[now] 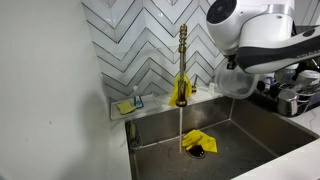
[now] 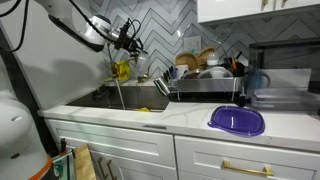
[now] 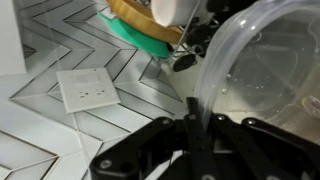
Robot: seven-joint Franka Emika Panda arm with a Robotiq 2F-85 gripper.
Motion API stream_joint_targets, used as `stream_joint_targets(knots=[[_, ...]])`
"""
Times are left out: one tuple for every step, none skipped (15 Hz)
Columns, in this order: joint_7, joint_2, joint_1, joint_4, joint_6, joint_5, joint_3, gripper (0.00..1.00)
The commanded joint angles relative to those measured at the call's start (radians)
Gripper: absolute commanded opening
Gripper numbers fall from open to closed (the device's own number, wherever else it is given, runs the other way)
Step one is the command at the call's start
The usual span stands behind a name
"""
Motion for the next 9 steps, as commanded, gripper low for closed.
stream_joint_targets(knots=[[-0.014,0.023,-0.005,-0.013,0.028,0.198,-0.003,0.01],[-0.009,0.039,-0.005,-0.012,0.033,0.249,-0.002,0.01],[-0.006,0.055,-0.003,-0.009,0.035,0.301,0.000,0.01],[-0.004,0.075,-0.001,-0.003,0.031,0.351,0.001,0.01],[-0.003,0.090,-0.002,-0.001,0.041,0.401,0.000,0.01],[-0.004,0.109,-0.002,0.007,0.039,0.453,0.000,0.01],[-0.005,0.125,-0.002,0.010,0.043,0.505,-0.001,0.01],[-0.010,0.139,-0.002,0.015,0.044,0.560,-0.001,0.01],[-0.016,0.152,-0.002,0.022,0.046,0.615,-0.002,0.01]])
